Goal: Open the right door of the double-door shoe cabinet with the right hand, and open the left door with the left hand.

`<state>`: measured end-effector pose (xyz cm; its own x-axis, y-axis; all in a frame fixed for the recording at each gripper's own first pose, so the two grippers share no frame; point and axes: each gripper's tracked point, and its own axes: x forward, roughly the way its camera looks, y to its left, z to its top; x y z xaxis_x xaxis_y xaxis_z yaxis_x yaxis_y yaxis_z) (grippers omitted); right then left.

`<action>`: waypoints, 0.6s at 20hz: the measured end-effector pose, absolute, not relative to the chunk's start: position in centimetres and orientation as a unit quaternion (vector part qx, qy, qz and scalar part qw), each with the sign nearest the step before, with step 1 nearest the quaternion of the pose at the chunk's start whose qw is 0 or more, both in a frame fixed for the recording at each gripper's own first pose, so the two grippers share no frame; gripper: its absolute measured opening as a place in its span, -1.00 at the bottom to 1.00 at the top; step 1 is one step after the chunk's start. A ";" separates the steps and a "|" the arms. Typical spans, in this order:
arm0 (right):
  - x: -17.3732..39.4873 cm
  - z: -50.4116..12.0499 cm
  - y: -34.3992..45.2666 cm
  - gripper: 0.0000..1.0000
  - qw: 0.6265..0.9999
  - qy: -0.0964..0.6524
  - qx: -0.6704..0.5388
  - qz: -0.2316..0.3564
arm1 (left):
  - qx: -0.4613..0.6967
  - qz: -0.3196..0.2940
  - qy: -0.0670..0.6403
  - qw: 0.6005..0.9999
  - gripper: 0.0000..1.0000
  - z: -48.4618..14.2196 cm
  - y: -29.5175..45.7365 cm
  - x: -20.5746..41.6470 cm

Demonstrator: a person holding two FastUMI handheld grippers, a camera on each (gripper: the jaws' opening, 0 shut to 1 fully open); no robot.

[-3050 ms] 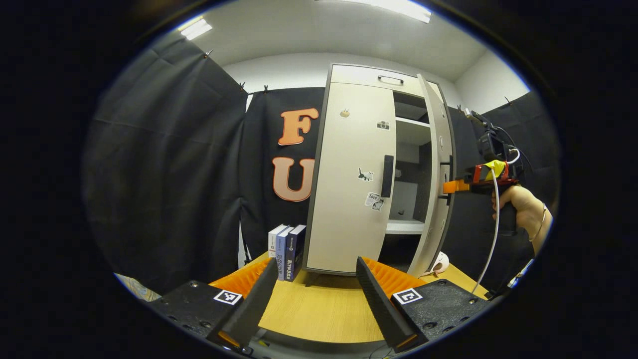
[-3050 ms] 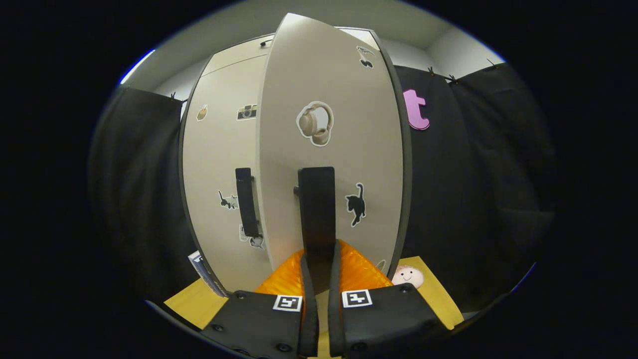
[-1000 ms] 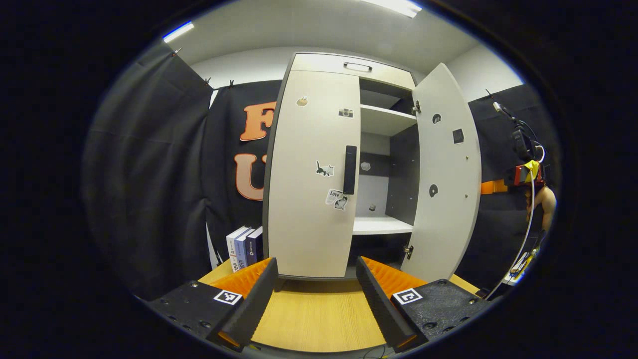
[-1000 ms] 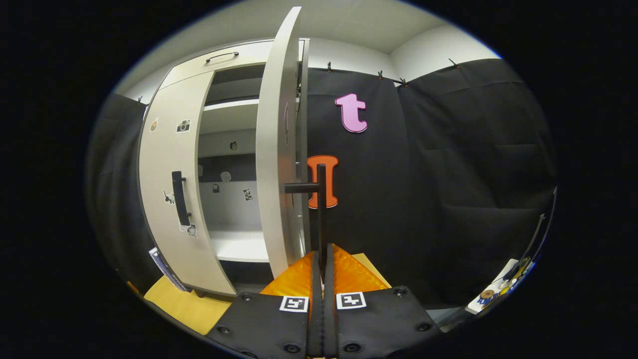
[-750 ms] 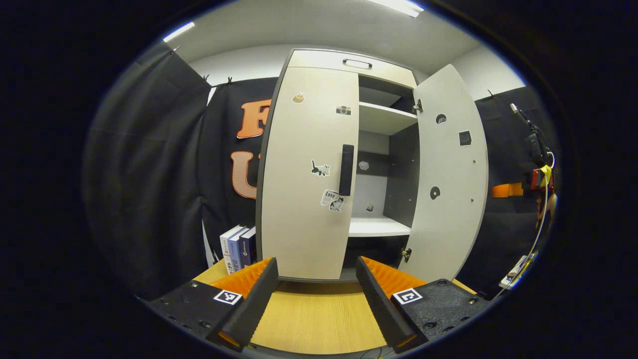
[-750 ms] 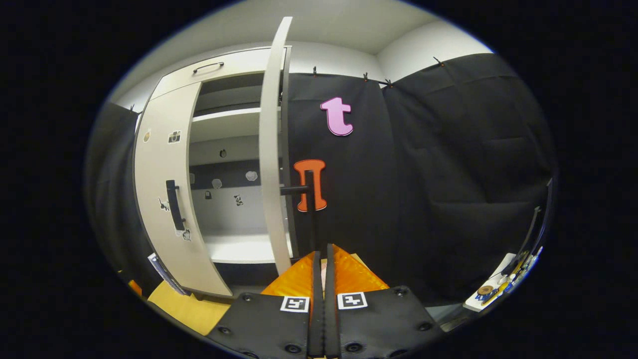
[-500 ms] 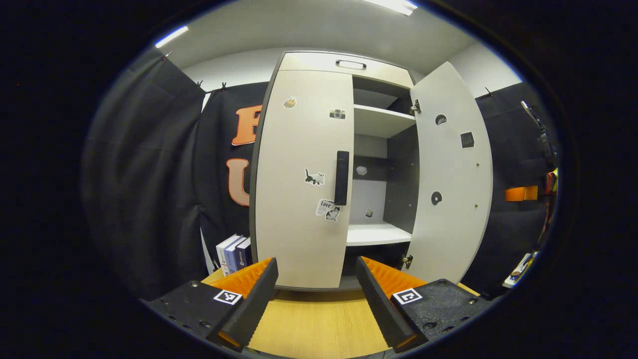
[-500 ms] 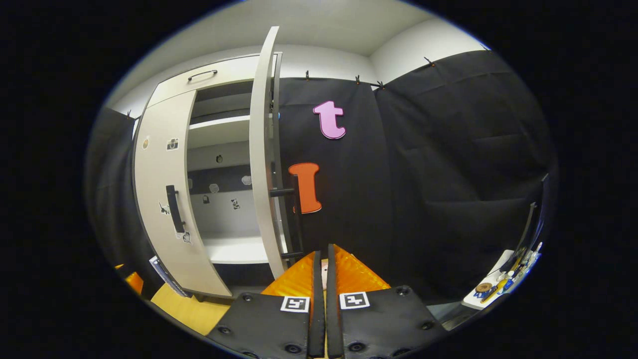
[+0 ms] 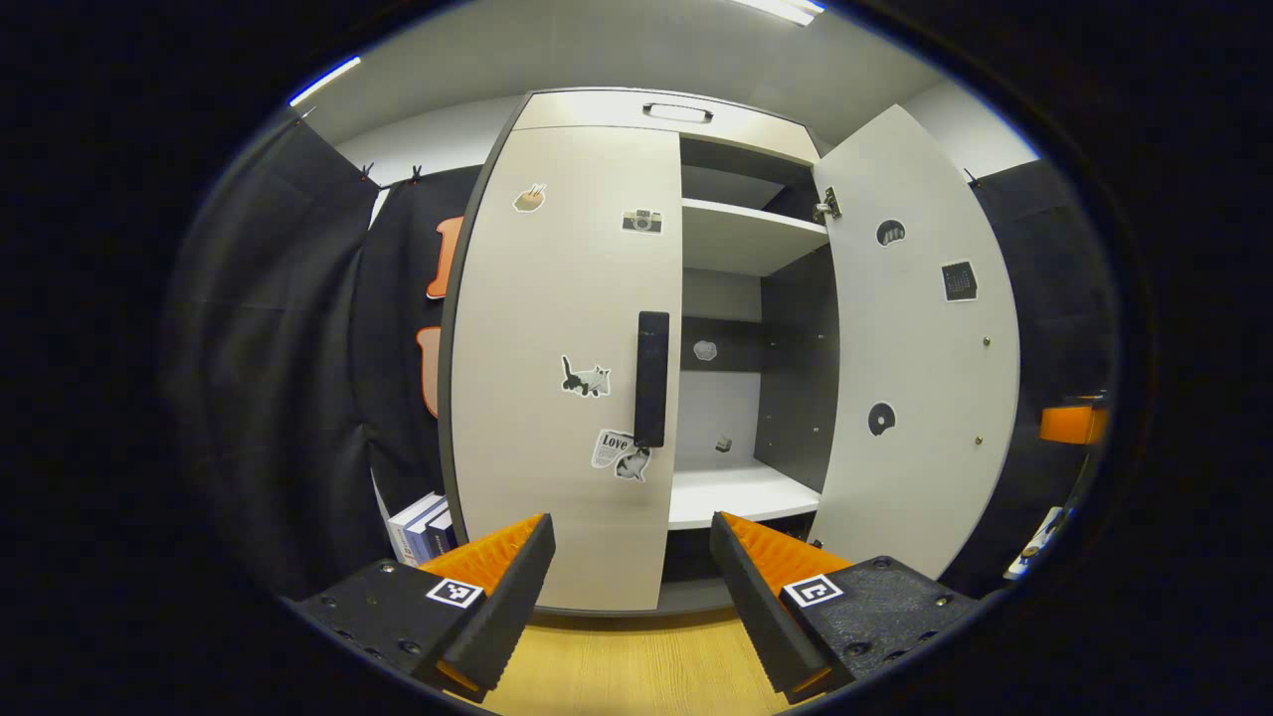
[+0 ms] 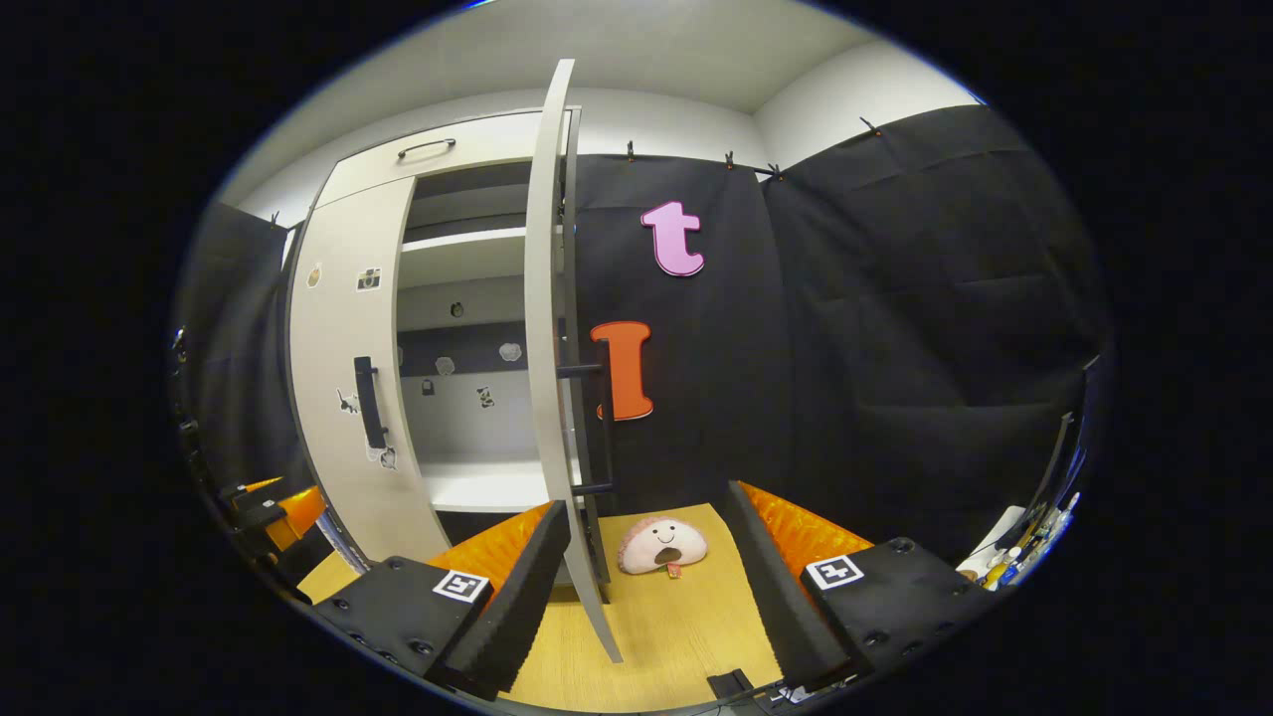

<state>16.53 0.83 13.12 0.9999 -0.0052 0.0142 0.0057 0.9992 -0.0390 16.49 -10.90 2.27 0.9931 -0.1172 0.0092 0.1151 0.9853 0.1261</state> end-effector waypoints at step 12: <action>18.5 12.8 -1.8 0.84 0.999 -0.001 -0.035 -0.001 | 0.059 -0.017 -0.037 0.997 0.89 6.4 -13.3 27.8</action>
<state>18.48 -1.82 12.82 1.0000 -0.0023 0.0030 0.0025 0.9975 -0.0705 27.76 -13.32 6.45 0.9967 -0.0375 0.0720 0.0288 0.9926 0.1180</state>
